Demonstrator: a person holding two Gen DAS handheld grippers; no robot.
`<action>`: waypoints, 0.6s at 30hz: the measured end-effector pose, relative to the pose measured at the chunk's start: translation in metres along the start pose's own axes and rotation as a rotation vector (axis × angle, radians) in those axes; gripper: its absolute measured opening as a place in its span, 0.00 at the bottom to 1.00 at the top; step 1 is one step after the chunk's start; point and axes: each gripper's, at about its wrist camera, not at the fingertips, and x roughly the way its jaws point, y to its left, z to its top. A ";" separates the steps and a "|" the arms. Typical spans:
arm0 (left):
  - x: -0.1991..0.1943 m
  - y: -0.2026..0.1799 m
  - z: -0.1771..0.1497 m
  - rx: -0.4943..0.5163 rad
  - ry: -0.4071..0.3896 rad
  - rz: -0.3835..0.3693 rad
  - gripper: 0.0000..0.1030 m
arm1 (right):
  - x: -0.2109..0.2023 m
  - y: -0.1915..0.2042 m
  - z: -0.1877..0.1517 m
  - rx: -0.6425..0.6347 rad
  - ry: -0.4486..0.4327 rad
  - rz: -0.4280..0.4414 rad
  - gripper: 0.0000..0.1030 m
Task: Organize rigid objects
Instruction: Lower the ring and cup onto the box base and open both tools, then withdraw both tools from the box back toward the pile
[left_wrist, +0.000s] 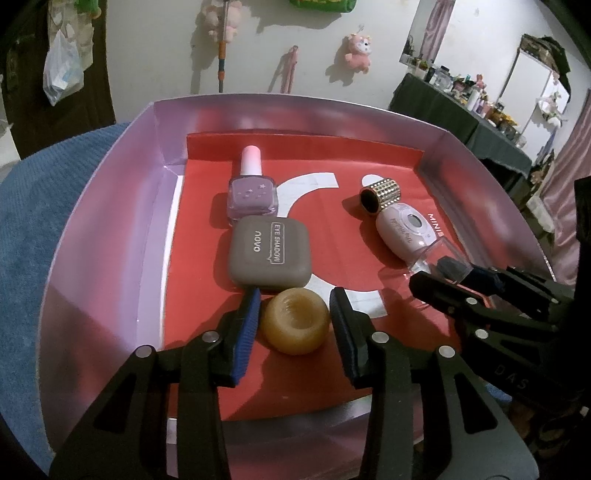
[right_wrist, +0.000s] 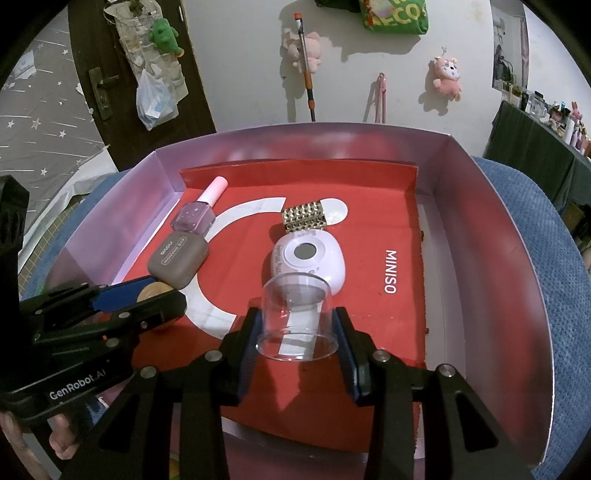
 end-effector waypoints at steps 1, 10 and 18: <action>0.000 -0.001 0.000 0.003 -0.001 0.005 0.47 | 0.000 0.000 0.000 0.002 0.001 0.001 0.41; -0.004 -0.003 -0.005 0.011 -0.011 0.036 0.51 | -0.005 -0.002 -0.004 0.014 -0.001 0.023 0.47; -0.012 -0.001 -0.008 0.006 -0.027 0.048 0.61 | -0.015 -0.003 -0.008 0.020 -0.025 0.031 0.53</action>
